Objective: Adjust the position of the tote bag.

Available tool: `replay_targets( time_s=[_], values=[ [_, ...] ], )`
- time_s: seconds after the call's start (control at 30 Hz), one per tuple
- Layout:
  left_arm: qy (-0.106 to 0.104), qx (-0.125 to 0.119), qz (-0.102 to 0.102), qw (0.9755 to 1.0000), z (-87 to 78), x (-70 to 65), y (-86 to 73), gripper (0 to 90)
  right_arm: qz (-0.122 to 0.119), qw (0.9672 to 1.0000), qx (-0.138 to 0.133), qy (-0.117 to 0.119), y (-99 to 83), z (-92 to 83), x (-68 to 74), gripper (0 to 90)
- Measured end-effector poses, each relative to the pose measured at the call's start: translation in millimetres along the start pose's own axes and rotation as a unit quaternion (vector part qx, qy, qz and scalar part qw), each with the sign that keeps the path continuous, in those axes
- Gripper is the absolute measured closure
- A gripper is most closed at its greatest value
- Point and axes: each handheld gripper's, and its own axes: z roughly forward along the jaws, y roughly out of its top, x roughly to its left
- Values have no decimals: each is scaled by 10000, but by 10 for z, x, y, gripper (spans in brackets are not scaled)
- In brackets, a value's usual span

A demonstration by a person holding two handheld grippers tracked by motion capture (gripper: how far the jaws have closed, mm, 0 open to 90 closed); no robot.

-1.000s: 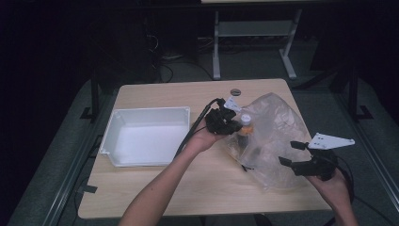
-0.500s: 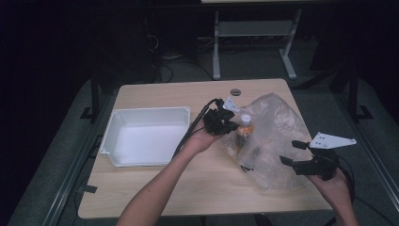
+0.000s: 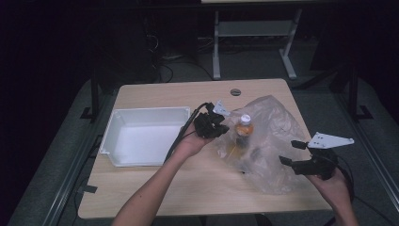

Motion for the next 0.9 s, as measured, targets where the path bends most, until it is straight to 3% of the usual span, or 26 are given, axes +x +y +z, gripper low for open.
replay_targets(
  time_s=[0.5,0.9],
  values=[
    [87,174,-160,9997,-19,76,-254,900,6,9999,113,24,-3,66,9,230],
    [119,306,-211,9992,-4,115,-389,900,23,9997,258,28,-44,92,-4,281]
  ],
)
